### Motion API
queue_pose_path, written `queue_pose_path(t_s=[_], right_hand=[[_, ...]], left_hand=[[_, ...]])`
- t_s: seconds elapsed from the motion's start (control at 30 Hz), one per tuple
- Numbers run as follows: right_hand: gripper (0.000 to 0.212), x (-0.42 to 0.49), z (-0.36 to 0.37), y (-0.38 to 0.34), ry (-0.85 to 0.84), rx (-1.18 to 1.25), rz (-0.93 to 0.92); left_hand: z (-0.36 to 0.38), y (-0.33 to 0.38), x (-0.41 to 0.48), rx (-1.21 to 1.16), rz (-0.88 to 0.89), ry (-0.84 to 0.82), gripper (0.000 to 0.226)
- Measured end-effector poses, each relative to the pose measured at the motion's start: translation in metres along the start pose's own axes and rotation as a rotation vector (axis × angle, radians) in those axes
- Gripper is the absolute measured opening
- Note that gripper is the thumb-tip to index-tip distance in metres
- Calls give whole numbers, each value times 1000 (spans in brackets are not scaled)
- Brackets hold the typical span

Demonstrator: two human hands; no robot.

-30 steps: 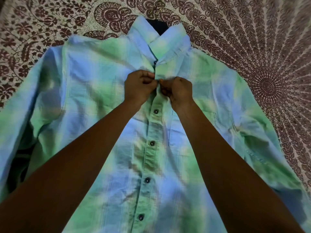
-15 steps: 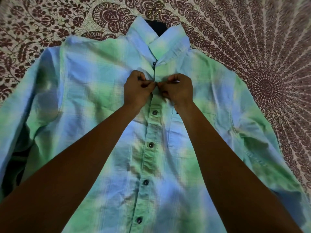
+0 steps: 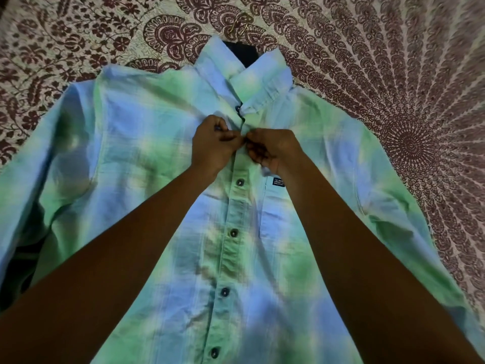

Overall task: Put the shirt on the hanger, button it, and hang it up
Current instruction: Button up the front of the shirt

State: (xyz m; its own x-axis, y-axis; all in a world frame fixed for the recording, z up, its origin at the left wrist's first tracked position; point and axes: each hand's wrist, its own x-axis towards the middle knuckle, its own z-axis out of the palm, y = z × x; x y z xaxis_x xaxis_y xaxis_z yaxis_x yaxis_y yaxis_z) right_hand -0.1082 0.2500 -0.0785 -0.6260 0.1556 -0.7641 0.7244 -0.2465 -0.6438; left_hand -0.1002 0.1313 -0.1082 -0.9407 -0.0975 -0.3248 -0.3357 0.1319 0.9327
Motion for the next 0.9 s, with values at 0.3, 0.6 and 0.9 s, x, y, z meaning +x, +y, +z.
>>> queue_pose_path(t_s=[0.3,0.6,0.9], right_hand=[[24,7,3,7,79,-128,-124],[27,2,-10,-4,-93,3,-101],[4,6,0,-25,269,-900,-613]], left_hand=[[0,4,-7,445,438,-2,26],[-3,10,11,-39,-154,-125,39],[-8,29,9,431,310,142,6]])
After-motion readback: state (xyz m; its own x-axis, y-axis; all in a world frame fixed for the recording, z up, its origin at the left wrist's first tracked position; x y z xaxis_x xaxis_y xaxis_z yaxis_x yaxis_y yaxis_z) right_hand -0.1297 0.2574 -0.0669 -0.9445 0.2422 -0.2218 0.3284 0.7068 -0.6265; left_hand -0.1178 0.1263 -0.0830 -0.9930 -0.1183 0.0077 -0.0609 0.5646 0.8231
